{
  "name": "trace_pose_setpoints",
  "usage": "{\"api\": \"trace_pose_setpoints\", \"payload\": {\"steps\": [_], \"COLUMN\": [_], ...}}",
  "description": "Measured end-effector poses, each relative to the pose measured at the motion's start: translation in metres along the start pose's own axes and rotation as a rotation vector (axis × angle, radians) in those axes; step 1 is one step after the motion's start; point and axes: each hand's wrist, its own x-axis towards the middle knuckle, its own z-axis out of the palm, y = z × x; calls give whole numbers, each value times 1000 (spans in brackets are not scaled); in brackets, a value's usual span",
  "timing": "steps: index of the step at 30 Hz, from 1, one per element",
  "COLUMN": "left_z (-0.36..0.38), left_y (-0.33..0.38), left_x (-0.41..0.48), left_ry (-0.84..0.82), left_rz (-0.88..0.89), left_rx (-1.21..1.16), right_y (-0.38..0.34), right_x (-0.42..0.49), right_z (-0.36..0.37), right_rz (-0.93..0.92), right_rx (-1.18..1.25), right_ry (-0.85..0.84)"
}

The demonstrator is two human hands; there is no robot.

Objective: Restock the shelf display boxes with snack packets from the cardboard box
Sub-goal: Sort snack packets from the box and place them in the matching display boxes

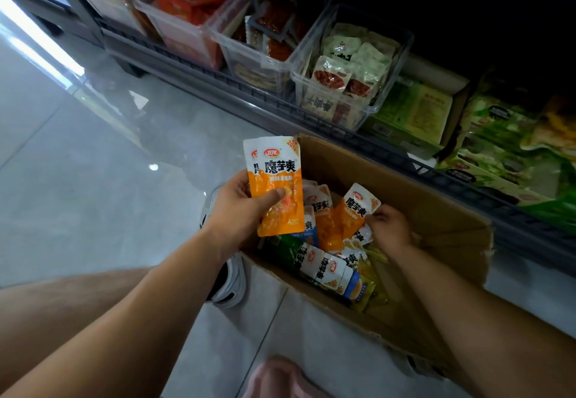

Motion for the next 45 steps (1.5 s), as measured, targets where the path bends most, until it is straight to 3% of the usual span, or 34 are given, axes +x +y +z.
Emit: {"api": "trace_pose_setpoints", "payload": {"steps": [7,12,16,19,23,25,28,31,35,45], "left_z": [1,1,0,2,2,0,-9,-18,-19,-16], "left_y": [0,7,8,7,11,11,9,4,-2,-6], "left_x": [2,-3,-11,-19,-27,-26,-18,-8,-2,4], "left_ry": [5,-16,-103,-185,-253,-210,-63,43,68,85], "left_rz": [0,-11,5,17,25,46,56,54,45,35], "left_rx": [4,-7,-63,-137,-112,-47,-4,14,-5,-35], "right_y": [-13,-77,-126,-137,-141,-142,-129,-86,-29,-7], "right_x": [-25,-54,-81,-95,-102,-97,-71,-30,-1,20], "right_z": [-13,-31,-33,-21,1,7,6,3,22,72], "right_rz": [-25,-276,-272,-243,-264,-259,-161,-61,47,61], "right_rx": [30,112,346,344,291,289,276,-31,-267,-98], "right_ry": [110,125,-108,-287,-317,-329,-270,-150,-211,-145]}}
